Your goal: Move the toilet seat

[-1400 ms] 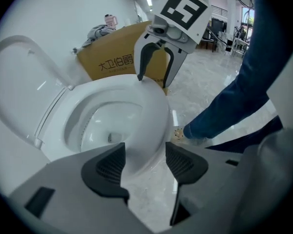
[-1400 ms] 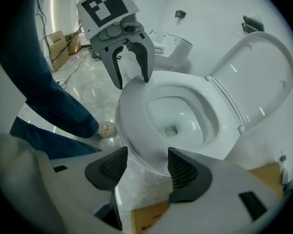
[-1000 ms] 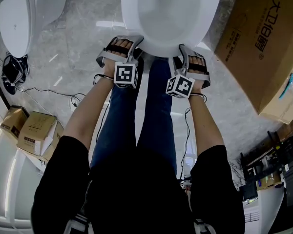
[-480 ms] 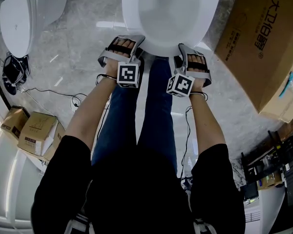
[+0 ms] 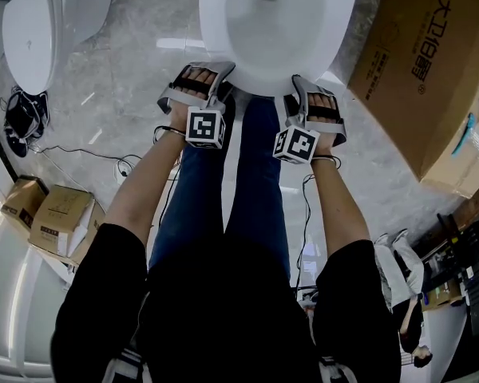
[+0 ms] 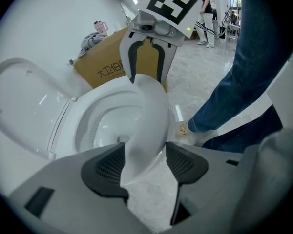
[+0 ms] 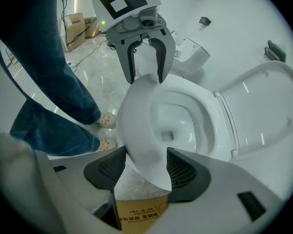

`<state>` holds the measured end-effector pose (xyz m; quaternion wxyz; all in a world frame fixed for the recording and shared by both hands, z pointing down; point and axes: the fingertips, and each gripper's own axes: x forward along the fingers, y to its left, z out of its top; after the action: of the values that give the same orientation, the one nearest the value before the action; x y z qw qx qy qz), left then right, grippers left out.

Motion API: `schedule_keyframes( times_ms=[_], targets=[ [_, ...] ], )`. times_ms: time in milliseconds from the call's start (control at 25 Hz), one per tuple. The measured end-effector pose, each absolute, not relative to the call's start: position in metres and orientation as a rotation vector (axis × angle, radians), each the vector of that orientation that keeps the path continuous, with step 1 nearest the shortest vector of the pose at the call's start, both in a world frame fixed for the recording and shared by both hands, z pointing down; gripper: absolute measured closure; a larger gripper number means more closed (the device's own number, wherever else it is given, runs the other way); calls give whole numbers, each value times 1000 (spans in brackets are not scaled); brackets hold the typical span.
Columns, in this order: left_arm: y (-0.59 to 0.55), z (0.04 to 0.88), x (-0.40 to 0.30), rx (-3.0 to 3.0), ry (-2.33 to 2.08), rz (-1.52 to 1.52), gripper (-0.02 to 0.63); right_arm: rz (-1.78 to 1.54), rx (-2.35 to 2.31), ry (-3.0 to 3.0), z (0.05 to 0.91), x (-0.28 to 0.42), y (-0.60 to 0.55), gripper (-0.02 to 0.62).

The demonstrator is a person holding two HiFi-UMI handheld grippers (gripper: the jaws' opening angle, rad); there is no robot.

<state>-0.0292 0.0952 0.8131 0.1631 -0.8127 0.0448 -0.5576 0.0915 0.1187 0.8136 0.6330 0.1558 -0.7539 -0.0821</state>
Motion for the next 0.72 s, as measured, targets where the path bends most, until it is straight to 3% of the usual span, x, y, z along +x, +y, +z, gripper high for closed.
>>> schedule_keyframes(
  times_ms=[720],
  targets=[
    [97,765,-21,-2208,157,-1443,353,-187,439,-1754,744,93,114,331]
  ],
)
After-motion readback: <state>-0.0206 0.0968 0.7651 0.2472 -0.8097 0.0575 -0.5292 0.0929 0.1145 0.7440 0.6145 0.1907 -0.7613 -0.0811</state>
